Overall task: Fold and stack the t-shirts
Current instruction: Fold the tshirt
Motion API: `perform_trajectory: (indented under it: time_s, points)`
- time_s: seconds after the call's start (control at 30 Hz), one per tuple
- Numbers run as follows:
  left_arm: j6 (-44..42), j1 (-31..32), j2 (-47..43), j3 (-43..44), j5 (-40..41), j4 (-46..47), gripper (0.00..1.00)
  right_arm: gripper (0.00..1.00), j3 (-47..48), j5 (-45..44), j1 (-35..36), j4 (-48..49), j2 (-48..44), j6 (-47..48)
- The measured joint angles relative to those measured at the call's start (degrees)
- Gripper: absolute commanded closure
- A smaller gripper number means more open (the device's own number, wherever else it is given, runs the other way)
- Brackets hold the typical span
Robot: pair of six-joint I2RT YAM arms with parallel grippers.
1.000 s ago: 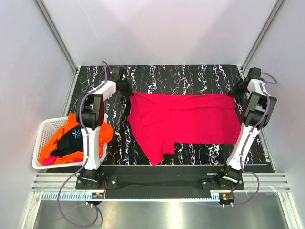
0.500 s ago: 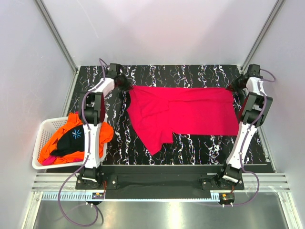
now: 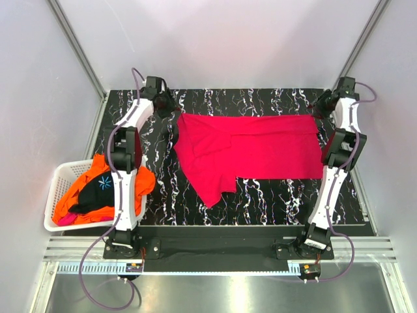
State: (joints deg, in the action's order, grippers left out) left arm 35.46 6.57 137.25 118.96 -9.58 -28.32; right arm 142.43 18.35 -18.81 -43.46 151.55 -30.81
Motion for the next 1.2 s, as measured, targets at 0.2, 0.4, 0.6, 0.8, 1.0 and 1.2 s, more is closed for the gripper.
perform_trajectory:
  time_s: [0.2, 0.4, 0.6, 0.8, 1.0, 1.2]
  points:
    - [-3.8, 2.1, -21.4, -18.6, 7.2, -4.5, 0.45, 0.40, -1.4, -4.4, 0.0, -9.1, -8.1, 2.7]
    - [-3.2, 10.5, -47.8, -41.0, 8.3, -4.7, 0.47, 0.37, -21.5, -6.8, 1.0, -13.0, -29.7, 4.5]
    - [6.9, 19.8, -61.9, -63.2, 4.5, -5.1, 0.48, 0.35, -47.8, -5.2, 6.8, -11.1, -51.4, 4.8]
    - [18.5, 27.3, -63.6, -77.4, 1.2, -1.5, 0.46, 0.35, -71.3, -2.5, 12.8, -8.0, -66.8, 3.1]
    - [24.0, 32.4, -58.9, -78.5, 0.8, 3.6, 0.45, 0.36, -83.0, -2.2, 12.9, -7.9, -78.5, 1.9]
    - [29.3, 34.8, -52.2, -78.5, 0.7, 9.0, 0.50, 0.36, -85.5, -2.2, 12.9, -7.8, -85.4, 1.6]
